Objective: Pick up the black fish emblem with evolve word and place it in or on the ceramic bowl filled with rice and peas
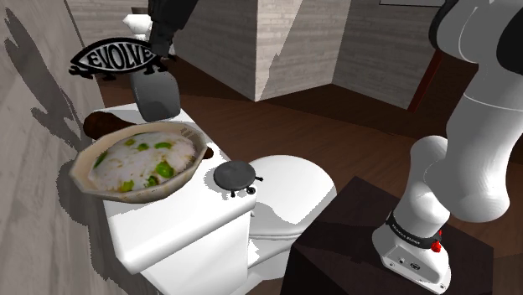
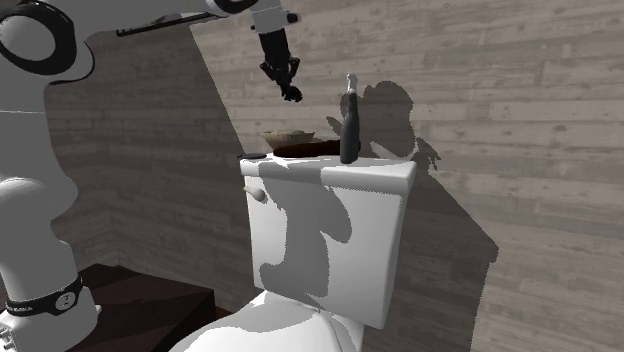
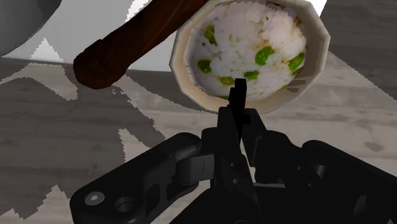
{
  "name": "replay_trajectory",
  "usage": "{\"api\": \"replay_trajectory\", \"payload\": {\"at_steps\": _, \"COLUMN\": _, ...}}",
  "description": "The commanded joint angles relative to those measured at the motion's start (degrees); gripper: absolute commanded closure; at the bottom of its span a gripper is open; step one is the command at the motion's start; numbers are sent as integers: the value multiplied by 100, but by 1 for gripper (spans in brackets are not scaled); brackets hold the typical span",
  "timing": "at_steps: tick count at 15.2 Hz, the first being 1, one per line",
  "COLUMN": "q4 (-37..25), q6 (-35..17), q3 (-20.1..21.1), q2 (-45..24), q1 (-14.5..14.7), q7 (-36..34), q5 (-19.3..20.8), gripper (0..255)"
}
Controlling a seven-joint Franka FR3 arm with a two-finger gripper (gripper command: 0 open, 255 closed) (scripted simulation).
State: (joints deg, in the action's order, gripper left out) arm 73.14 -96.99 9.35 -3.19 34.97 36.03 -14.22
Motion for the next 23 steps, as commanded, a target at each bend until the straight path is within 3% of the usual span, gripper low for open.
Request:
{"api": "replay_trajectory", "payload": {"at_steps": 1, "q4": 84, "q6": -67, "q3": 117, "q2": 80, "q1": 140, "q7": -256, "q5": 85, "gripper": 255}}
{"api": "replay_trajectory", "payload": {"at_steps": 18, "q4": 2102, "q6": -1474, "q3": 141, "q2": 673, "q1": 168, "q7": 45, "q5": -96, "gripper": 255}}
{"api": "replay_trajectory", "payload": {"at_steps": 23, "q4": 2102, "q6": -1474, "q3": 141, "q2": 673, "q1": 168, "q7": 45, "q5": -96, "gripper": 255}}
